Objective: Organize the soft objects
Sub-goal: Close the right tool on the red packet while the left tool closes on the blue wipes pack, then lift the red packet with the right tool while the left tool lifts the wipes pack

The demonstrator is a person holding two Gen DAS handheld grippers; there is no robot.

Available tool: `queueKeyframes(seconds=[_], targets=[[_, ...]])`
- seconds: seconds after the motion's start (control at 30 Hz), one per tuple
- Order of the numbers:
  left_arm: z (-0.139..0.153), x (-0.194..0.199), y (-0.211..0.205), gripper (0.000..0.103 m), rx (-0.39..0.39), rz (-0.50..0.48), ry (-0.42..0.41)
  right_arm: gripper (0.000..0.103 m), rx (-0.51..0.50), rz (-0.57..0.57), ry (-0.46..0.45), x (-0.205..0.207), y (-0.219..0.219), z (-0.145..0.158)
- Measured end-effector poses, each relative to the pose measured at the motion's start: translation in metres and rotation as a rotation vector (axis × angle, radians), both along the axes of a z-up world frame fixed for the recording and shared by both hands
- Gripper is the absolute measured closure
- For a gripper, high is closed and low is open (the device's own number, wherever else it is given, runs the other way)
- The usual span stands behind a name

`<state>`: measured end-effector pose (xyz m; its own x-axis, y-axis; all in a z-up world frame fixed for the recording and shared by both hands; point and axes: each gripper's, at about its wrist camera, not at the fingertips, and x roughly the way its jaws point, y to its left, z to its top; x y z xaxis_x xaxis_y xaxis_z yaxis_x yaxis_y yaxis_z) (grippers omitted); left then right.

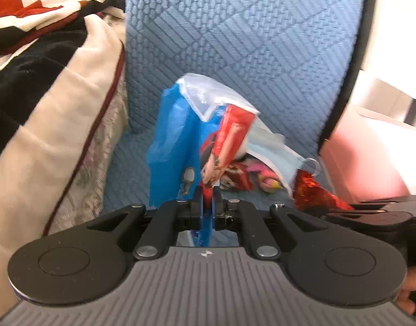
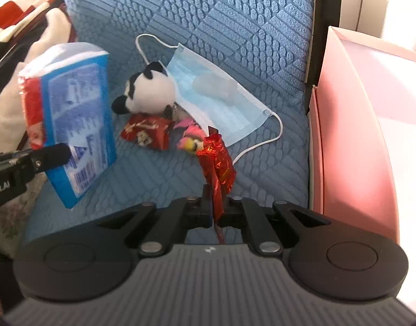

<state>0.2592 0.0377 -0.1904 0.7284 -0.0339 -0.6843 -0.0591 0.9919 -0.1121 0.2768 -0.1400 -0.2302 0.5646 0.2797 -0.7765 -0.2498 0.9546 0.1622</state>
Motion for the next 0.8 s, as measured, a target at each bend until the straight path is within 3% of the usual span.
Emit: queueKeyframes(seconds=[0.3, 0.67, 0.8], targets=[[0.005, -0.032, -0.002, 0.096, -0.065, -0.021, -0.011, 0.098, 0.005, 0.018, -0.021, -0.028, -0.005, 0.011], [0.012, -0.064, -0.006, 0.097, -0.234, -0.002, 0.001, 0.097, 0.003, 0.038, -0.011, -0.057, -0.012, 0.014], [0.012, -0.076, 0.004, 0.097, -0.344, 0.046, 0.019, 0.097, -0.018, 0.068, -0.017, -0.069, -0.011, 0.016]])
